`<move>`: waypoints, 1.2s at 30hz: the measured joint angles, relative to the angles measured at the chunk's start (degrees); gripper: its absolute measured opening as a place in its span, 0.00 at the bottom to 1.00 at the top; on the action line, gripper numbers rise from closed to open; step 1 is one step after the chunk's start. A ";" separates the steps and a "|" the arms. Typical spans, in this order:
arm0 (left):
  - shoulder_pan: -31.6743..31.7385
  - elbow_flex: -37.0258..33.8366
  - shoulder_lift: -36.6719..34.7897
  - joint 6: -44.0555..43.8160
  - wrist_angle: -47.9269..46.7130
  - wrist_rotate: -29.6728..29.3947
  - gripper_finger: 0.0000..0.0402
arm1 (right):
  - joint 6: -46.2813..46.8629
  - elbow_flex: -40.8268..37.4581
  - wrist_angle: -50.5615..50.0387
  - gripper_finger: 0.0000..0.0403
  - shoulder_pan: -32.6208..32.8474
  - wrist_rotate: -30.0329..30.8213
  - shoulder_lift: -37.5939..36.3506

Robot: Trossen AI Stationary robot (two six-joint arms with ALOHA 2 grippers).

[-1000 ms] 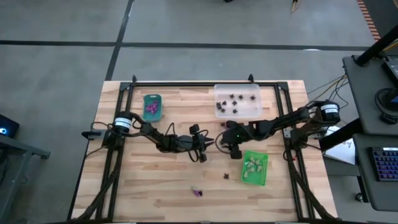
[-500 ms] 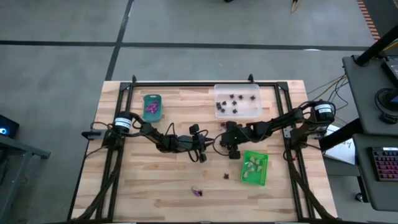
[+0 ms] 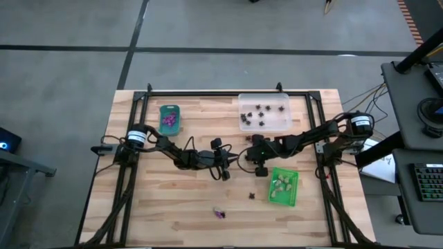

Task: Sort Halloween decoration
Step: Put the black spider toy into the white bin

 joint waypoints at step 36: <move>0.00 7.44 6.95 0.90 -2.00 0.16 0.09 | 27.84 -0.07 -6.90 0.02 -0.77 -1.93 -9.37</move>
